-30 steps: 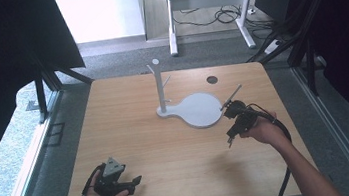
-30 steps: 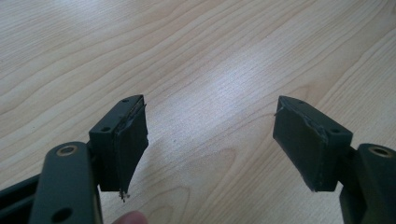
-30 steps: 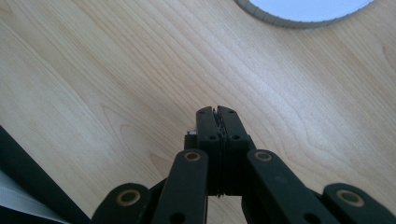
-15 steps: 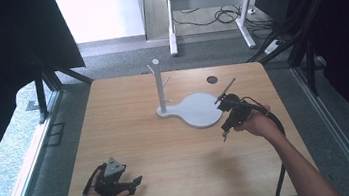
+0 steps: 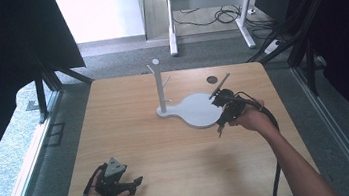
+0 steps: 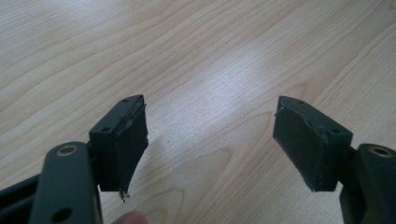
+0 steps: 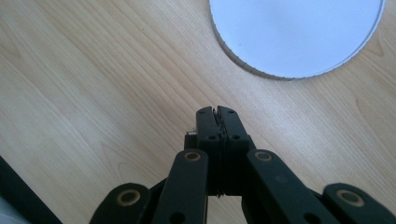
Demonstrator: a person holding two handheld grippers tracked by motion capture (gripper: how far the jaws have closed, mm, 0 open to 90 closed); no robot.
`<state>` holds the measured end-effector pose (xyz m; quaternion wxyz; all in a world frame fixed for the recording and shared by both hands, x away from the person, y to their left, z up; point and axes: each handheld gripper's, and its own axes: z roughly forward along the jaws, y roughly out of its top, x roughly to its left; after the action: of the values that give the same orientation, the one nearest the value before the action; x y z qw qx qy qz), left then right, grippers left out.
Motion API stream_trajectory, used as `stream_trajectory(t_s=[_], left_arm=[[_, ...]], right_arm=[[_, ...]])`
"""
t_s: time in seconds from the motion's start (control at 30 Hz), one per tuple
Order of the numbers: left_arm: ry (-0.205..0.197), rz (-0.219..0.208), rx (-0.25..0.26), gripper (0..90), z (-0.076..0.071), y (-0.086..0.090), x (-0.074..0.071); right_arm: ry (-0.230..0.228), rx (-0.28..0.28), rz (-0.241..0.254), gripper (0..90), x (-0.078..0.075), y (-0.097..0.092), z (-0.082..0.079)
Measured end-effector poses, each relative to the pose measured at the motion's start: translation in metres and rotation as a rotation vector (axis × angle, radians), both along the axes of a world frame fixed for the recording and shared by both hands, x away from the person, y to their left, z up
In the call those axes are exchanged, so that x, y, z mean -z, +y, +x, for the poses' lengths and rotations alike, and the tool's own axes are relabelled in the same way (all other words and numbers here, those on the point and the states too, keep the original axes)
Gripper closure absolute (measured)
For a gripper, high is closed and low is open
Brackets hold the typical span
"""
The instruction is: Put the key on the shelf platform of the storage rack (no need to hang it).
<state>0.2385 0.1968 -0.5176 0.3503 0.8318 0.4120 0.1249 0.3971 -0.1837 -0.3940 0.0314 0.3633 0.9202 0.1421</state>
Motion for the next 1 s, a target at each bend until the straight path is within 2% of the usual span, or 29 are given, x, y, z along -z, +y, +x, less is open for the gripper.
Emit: stream_trajectory(t_s=[0.57,1.0], left_arm=[[0.002,0.003,0.0,26.4,0.0,0.001,0.0],[0.002,0.003,0.0,26.5,0.001,0.002,0.0]], right_arm=[[-0.004,0.018,0.008,89.6,-0.006,0.006,0.016],[0.009,0.044,0.021,89.6,-0.004,0.008,0.038]])
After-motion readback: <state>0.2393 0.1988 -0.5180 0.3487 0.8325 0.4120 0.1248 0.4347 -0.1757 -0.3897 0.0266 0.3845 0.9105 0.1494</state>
